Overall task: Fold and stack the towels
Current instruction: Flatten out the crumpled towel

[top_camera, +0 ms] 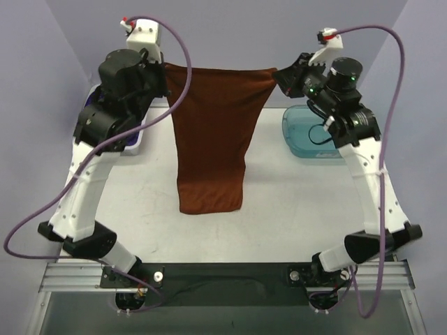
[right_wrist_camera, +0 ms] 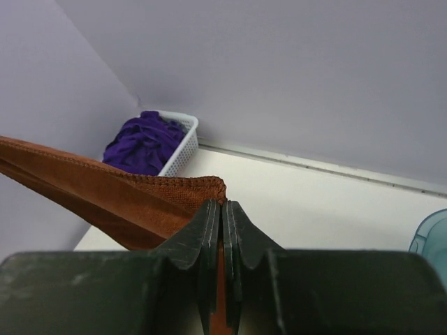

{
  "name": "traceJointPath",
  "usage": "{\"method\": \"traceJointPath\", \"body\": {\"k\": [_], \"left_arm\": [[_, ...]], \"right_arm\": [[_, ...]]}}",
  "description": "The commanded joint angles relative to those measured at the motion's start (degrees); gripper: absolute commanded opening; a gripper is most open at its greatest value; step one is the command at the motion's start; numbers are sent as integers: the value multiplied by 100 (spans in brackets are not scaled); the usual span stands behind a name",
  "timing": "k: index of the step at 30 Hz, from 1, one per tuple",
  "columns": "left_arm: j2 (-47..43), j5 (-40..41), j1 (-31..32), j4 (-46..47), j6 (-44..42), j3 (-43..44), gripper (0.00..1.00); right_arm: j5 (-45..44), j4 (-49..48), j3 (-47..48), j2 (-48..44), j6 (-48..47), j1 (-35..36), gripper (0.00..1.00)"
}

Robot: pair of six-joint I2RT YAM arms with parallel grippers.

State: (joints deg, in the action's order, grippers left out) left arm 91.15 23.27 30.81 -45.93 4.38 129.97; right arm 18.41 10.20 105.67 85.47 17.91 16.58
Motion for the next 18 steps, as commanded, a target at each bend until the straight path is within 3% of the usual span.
{"method": "traceJointPath", "body": {"k": [1,5,11,18], "left_arm": [[-536,371,537,-302,-375,239,0],[-1378,548,996,-294,-579,-68,0],[-2224,-199,1024,-250,-508,-210,0],[-2269,-1315,1015,-241,-474,457,0]], "right_arm": [[241,228,209,-618,-7,38,0],[321,369,121,-1373,-95,117,0],[356,492,112,-1990,-113,161,0],[505,501,568,-2272,-7,162,0]]}}
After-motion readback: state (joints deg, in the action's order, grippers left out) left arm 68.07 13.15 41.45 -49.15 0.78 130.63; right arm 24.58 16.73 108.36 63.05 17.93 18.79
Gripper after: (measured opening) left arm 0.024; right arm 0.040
